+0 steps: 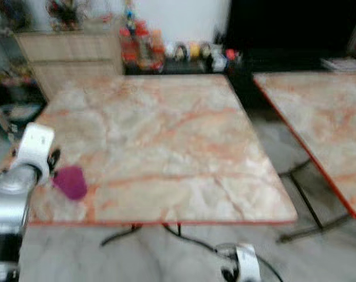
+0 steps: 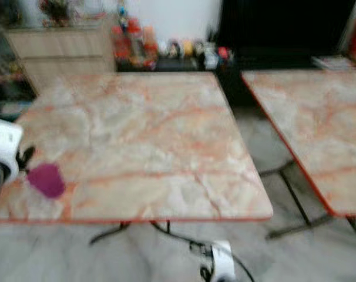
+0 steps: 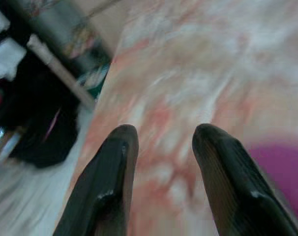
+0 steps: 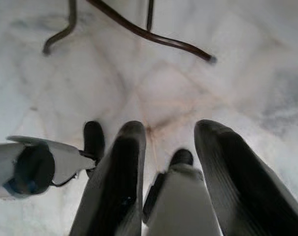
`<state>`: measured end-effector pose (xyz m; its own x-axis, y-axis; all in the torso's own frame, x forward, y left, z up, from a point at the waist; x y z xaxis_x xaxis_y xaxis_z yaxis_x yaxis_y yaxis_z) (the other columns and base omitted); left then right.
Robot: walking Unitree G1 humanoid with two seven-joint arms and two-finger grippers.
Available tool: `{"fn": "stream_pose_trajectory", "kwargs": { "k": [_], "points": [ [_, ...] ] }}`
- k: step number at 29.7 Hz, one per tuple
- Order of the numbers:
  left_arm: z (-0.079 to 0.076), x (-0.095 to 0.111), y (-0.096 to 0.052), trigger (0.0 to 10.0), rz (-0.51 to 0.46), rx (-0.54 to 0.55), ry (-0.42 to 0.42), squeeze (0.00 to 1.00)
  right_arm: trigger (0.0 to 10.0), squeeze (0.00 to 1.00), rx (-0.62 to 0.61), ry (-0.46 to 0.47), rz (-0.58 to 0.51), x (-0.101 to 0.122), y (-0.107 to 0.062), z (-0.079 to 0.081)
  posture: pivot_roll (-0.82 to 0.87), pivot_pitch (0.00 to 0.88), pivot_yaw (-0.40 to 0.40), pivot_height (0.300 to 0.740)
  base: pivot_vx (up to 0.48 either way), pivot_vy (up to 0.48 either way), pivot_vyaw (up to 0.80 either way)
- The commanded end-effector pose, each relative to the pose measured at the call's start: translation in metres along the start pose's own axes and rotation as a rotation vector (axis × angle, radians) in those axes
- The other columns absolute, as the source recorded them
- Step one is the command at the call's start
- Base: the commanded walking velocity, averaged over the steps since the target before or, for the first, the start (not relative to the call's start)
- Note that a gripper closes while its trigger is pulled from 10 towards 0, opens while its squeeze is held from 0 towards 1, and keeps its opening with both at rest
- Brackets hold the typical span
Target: Setting the table
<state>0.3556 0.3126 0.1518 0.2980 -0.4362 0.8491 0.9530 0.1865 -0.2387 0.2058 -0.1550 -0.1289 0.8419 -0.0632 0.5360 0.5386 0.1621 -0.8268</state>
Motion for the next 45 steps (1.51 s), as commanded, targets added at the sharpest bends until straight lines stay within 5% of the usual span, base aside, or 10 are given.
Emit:
{"fn": "stream_pose_trajectory", "kwargs": {
  "k": [1,5,8,12,21,45],
  "points": [
    [-0.002,0.003,0.002,10.0,-0.002,-0.01,0.02,0.0,10.0,0.0,-0.001,0.008,-0.012,0.004,0.001,0.001,0.07,0.0,-0.005,0.74,0.0,0.0,0.0],
    [0.002,0.013,0.003,10.0,-0.056,0.029,-0.01,0.0,10.0,0.0,-0.002,0.008,-0.013,0.004,0.001,0.001,0.07,0.0,-0.005,0.74,0.0,0.0,0.0],
    [0.014,0.037,-0.002,10.0,-0.216,0.148,-0.237,0.0,10.0,0.0,-0.005,0.017,-0.015,0.004,0.0,0.0,0.07,0.0,-0.004,0.74,0.0,0.0,0.0],
    [0.007,0.041,-0.004,10.0,-0.248,0.153,-0.28,0.0,10.0,0.0,-0.004,0.021,-0.02,0.004,0.0,0.0,0.07,0.0,-0.004,0.74,0.0,0.127,0.0],
    [-0.007,0.046,-0.003,10.0,-0.266,0.13,-0.281,0.0,10.0,0.0,-0.008,0.024,-0.011,0.003,0.0,-0.001,0.06,0.0,-0.001,0.74,0.0,0.417,0.0],
    [-0.012,0.065,-0.005,10.0,-0.329,0.106,-0.262,0.0,10.0,0.0,0.003,0.012,-0.003,0.0,0.001,0.003,0.07,0.0,0.008,0.74,0.0,0.344,0.0]
  ]
}}
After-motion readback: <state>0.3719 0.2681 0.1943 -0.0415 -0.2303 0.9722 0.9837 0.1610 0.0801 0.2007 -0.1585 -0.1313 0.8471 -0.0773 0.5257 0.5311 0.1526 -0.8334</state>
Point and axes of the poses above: a point about 5 cm out from each wrist's last joint towards the gripper, its own y axis pointing out of the wrist towards the gripper, its own x axis along the axis of the wrist's last joint, z = x × y, the point moved 5 cm from there along y, pointing out of the wrist towards the gripper, and after that the axes turned 1 degree about y, right-handed, at the moved point
